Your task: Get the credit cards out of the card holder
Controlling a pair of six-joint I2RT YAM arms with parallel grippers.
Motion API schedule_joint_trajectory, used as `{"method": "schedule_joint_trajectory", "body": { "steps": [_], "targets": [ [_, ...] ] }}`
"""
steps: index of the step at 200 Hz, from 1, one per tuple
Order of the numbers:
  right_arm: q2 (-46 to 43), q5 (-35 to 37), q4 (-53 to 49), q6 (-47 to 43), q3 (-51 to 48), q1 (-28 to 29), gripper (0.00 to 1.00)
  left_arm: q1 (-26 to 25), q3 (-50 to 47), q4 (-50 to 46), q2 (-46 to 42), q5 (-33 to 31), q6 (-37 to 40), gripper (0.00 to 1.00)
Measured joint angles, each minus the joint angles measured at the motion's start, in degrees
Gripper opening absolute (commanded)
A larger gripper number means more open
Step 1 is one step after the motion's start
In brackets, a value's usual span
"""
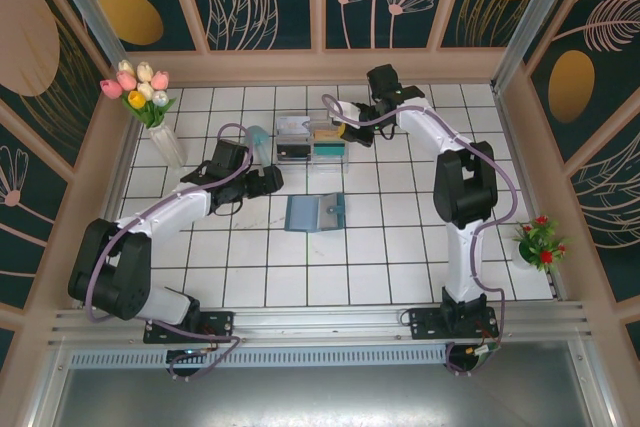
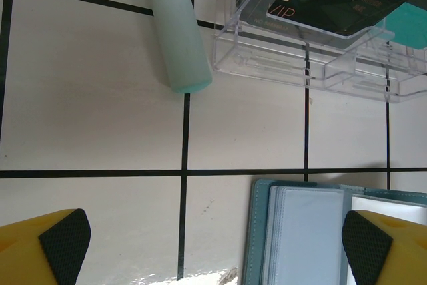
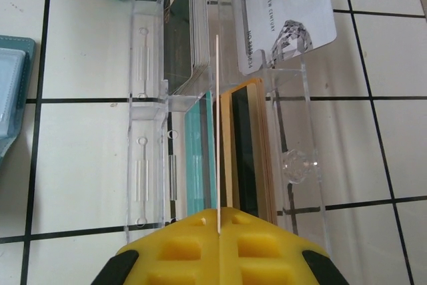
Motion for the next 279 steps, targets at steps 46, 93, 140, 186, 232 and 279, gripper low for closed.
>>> {"method": "schedule_joint_trajectory", "body": {
  "steps": [46,93,140,186,232,279],
  "targets": [
    [0.07,0.87,1.88,-0.59,0.0,0.02,0.05,0.0,0.0,0.0,0.31,0.57,-0.22,0.99],
    [1.79,2.1,1.46,-1.95,0.04,0.13,0.05,0.0,0.0,0.0,0.46,0.85,-0.61,0.99],
    [2.16,2.56,1.46,-2.97,0.04,0.74,0.15,0.0,-0.02,0.0,0.46,1.31,-1.05,0.98],
    [3.04,3.21,1.84,-2.75,2.56,1.16,0.26,0.0,-0.02,0.02,0.46,2.01,-1.38,0.98],
    [3.04,3.13,1.84,-2.23,2.93,1.14,0.27,0.0,-0.02,0.02,0.46,2.36,-1.55,0.99],
    [1.57,1.6,2.25,2.03,2.49,1.14,0.27,0.0,-0.07,0.02,0.26,2.47,-1.75,0.98]
  ]
}}
